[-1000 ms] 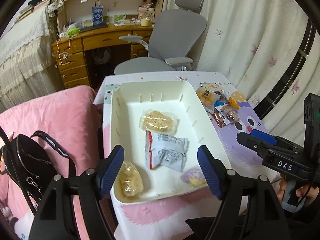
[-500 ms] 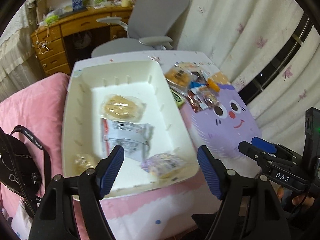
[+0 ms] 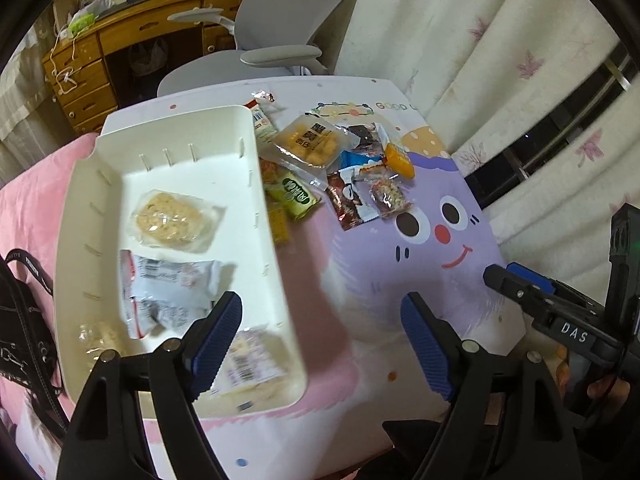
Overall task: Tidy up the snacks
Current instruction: 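Reach left tool into the snack pile while right moves toward orange OATS bar, then grasp brown chocolate packet with left tool while right grasps orange OATS bar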
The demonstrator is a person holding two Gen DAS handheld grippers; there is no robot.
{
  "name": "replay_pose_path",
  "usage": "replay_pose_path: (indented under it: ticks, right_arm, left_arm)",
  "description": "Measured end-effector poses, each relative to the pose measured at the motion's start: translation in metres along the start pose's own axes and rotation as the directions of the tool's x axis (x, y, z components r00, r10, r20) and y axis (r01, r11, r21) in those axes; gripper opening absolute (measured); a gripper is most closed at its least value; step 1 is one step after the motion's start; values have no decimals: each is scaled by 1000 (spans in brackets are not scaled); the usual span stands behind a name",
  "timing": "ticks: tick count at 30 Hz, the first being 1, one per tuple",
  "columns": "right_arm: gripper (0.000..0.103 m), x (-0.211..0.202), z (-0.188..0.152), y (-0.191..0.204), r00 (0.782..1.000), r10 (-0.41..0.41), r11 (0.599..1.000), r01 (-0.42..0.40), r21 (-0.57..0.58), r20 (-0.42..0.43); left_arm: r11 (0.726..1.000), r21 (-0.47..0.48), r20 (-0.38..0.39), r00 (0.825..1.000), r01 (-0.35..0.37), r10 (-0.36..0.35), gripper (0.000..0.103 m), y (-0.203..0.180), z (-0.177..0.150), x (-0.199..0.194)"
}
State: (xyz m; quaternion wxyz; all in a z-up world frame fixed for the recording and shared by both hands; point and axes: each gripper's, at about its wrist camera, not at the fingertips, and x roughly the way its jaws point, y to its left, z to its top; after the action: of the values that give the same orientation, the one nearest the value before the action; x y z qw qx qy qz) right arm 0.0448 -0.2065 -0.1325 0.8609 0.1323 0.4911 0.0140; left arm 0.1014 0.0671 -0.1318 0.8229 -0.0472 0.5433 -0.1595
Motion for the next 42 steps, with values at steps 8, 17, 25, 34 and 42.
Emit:
replay_pose_path:
  ticks: [8, 17, 25, 34, 42]
  right_arm:
    - [65, 18, 47, -38, 999, 44, 999, -44, 7, -26]
    - [65, 54, 95, -63, 994, 90, 996, -91, -8, -61]
    - [65, 95, 126, -70, 984, 157, 987, -160, -27, -86]
    - [65, 145, 153, -71, 967, 240, 971, -240, 5, -86]
    - [65, 179, 165, -68, 958, 264, 965, -262, 30, -113]
  left_arm:
    - [997, -66, -48, 998, -45, 42, 84, -27, 32, 36]
    - [984, -157, -139, 988, -87, 66, 84, -43, 60, 88]
    - [960, -247, -206, 975, -132, 81, 84, -43, 80, 133]
    - [932, -321, -245, 965, -169, 91, 83, -39, 87, 178]
    - [913, -359, -257, 961, -196, 106, 75, -35, 95, 207]
